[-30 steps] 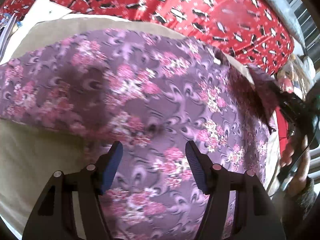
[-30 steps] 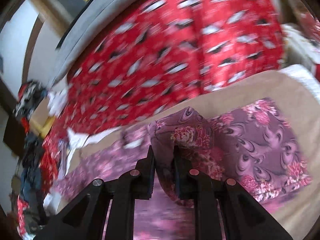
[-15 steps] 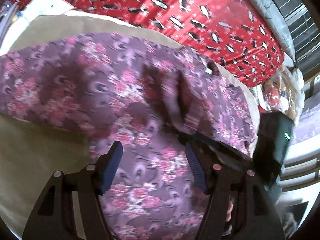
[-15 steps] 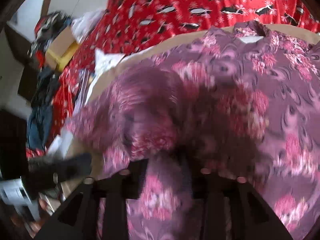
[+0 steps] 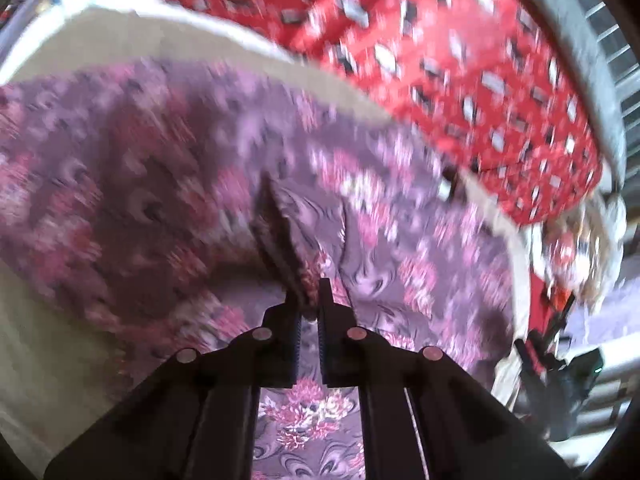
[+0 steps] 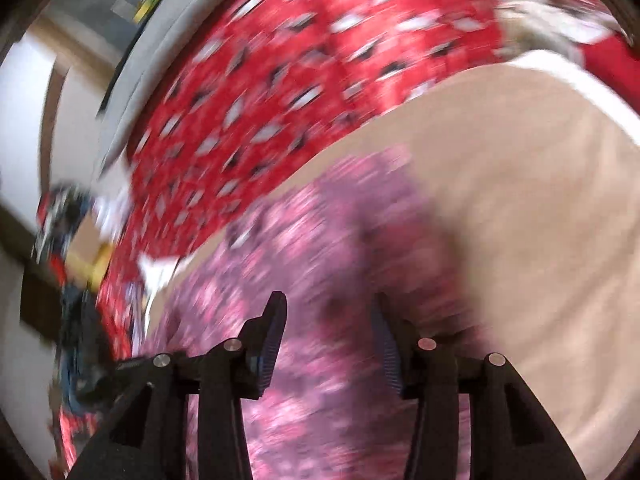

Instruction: Fold small clothes

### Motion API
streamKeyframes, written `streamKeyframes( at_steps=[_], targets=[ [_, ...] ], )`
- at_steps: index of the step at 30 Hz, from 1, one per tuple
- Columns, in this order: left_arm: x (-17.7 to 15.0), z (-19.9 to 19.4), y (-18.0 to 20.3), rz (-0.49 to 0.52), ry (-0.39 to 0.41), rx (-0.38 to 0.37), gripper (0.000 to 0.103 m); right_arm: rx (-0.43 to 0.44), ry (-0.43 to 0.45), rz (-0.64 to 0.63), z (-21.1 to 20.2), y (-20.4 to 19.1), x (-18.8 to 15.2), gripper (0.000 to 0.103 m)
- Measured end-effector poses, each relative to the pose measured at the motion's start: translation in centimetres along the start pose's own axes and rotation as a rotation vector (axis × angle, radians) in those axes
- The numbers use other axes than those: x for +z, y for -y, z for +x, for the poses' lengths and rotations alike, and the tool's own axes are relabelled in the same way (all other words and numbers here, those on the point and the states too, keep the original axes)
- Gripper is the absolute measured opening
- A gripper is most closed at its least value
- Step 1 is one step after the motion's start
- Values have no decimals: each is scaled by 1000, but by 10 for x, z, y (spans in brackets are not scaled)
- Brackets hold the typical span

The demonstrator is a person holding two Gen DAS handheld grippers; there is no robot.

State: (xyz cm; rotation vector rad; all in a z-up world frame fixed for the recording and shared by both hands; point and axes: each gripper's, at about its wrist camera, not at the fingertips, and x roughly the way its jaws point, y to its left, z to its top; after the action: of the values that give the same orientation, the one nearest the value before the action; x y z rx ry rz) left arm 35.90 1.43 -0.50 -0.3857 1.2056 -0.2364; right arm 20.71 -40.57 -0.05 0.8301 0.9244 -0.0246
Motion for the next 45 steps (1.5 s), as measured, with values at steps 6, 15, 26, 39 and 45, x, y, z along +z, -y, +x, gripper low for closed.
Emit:
streamKeyframes(
  at_steps=[6, 15, 26, 39, 45],
  targets=[
    [-4, -5, 1, 25, 1, 76, 5, -4, -99, 91, 38, 38, 20, 45],
    [-17, 26, -14, 55, -71, 187, 12, -69, -118, -40, 47, 34, 14, 8],
    [-14, -9, -18, 24, 13, 125, 22, 30, -57, -172, 41, -50, 7, 25],
    [18, -74, -148, -187, 90, 84, 58, 184, -308, -437, 155, -221, -106, 25],
    [52, -127, -279, -429, 167, 238, 58, 214, -301, -490, 180, -226, -146, 25]
  ],
)
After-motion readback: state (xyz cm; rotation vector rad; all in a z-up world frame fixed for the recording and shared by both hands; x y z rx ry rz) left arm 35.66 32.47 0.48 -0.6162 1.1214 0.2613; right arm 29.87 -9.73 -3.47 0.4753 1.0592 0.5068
